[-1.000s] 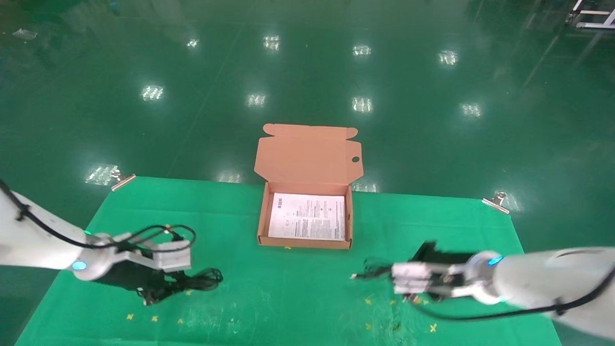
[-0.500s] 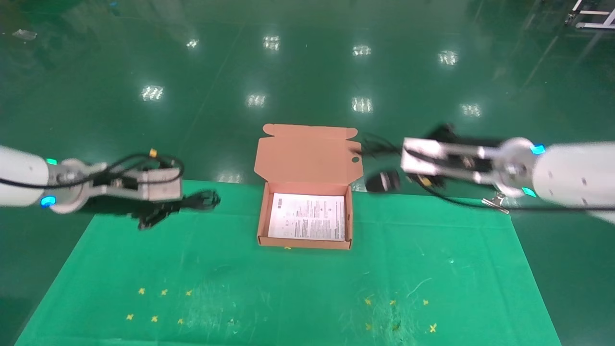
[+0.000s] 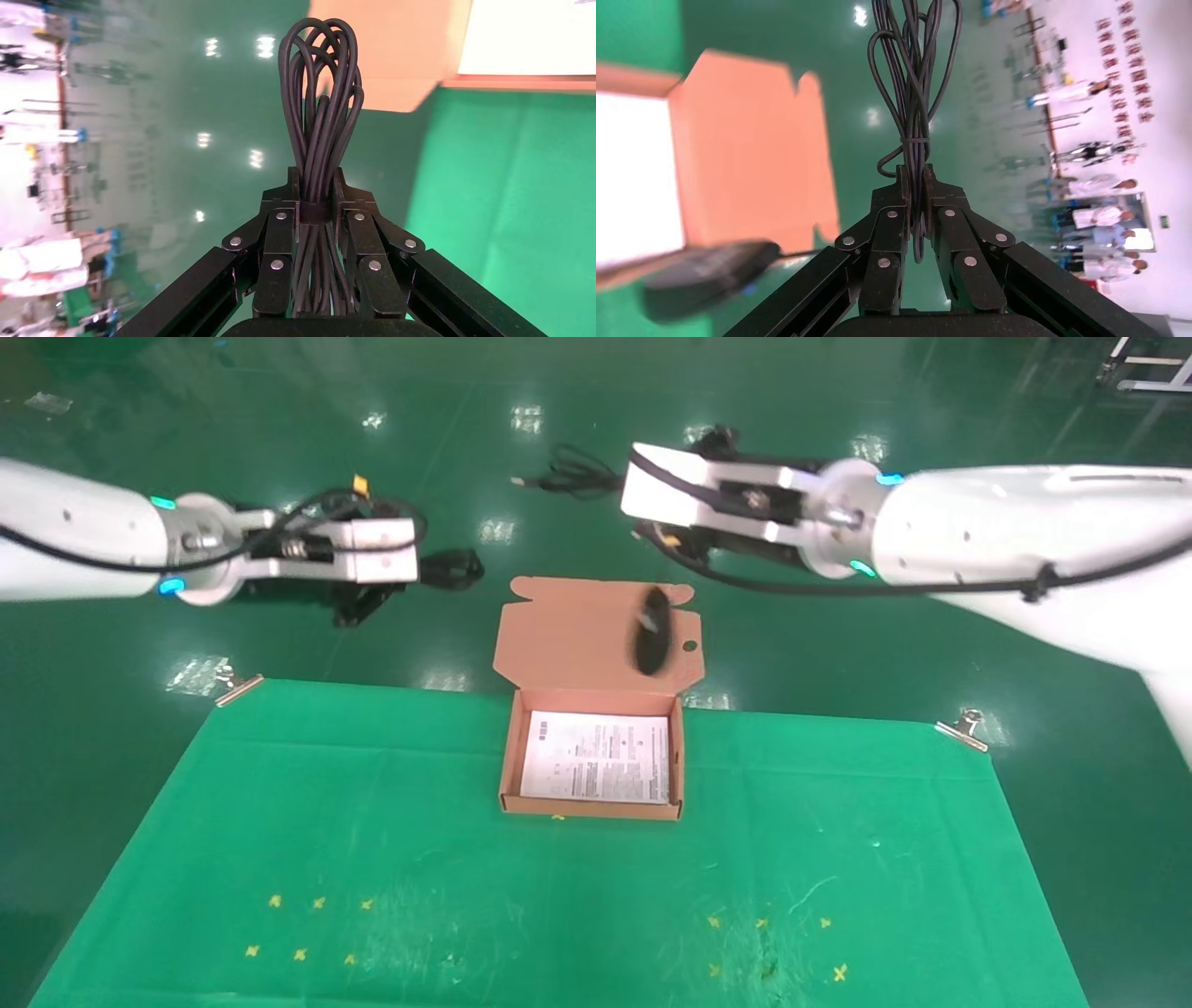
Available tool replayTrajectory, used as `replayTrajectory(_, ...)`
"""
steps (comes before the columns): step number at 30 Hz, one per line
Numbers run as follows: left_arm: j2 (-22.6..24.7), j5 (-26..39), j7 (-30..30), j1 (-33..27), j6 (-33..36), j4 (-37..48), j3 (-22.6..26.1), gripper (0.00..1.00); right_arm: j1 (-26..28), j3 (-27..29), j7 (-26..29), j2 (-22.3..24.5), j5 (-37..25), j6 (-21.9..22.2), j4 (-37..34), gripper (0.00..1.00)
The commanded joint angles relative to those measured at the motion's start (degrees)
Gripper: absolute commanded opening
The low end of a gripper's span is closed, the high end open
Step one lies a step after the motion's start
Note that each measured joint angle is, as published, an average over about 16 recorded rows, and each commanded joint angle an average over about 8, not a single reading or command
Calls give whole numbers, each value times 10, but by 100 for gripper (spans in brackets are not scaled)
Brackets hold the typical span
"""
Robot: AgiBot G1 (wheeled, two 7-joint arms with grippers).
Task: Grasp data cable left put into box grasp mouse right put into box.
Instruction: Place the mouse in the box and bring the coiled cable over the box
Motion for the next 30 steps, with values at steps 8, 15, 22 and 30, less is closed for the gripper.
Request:
replayTrajectory(8,20,20,6,-32,-24,33,-1,0,36,0,-24,-43,15,13,-39,0)
replayTrajectory(15,10,30,-4,-33,-13,24,2,0,32,-4,-33,-49,16,15,-47,0)
replayTrajectory(22,-21,63,-55,-26,36,-36,14,0,7,-19,-46,-53,17,8,-59,0)
replayTrajectory(30,-57,109,-158,-10,103,-125,23,0,-23,-35,-72,-77,45,-4,-82,0)
